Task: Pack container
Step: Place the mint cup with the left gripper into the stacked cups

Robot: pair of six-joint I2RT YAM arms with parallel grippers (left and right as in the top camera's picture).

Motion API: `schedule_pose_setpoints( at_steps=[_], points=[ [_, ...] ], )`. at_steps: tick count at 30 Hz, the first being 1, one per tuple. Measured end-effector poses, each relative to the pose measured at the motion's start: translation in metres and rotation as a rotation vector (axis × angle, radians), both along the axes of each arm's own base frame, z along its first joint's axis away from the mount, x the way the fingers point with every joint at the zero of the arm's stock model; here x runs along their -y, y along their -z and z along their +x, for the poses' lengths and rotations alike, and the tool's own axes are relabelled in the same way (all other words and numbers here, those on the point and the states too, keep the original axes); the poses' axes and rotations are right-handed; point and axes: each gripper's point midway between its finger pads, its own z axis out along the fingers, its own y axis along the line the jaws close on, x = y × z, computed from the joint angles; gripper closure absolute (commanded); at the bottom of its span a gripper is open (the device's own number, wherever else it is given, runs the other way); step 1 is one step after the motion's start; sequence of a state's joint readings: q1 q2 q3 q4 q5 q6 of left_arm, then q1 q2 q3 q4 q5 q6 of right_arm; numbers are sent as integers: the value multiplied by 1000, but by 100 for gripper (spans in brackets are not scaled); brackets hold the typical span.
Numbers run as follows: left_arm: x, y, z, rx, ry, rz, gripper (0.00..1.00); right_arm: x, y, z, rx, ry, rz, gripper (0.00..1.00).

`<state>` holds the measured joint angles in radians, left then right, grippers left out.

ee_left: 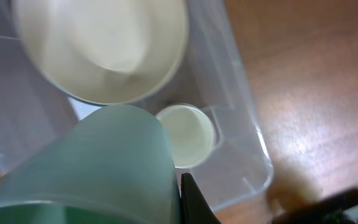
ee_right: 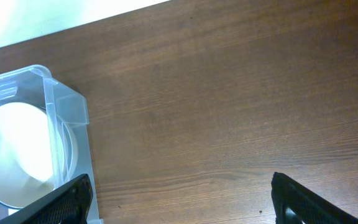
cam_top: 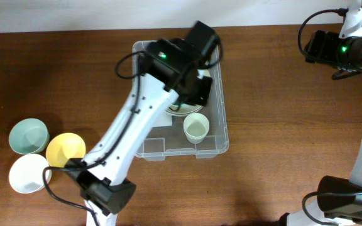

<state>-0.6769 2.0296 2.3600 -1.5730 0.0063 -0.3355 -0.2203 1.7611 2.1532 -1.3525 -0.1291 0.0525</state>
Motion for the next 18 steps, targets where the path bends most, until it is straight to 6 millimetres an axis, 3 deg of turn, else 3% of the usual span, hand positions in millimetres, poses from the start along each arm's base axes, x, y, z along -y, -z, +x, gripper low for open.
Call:
schedule_pose_setpoints(
  at_steps=[6, 14, 18],
  points=[
    [20, 19, -13, -46, 50, 30, 99, 0, 0, 0, -2, 0, 1, 12],
    [22, 59, -13, -144, 53, 111, 99, 0, 0, 0, -1, 0, 0, 12],
    [25, 70, -13, -173, 55, 120, 99, 0, 0, 0, -1, 0, 0, 12]
  ],
)
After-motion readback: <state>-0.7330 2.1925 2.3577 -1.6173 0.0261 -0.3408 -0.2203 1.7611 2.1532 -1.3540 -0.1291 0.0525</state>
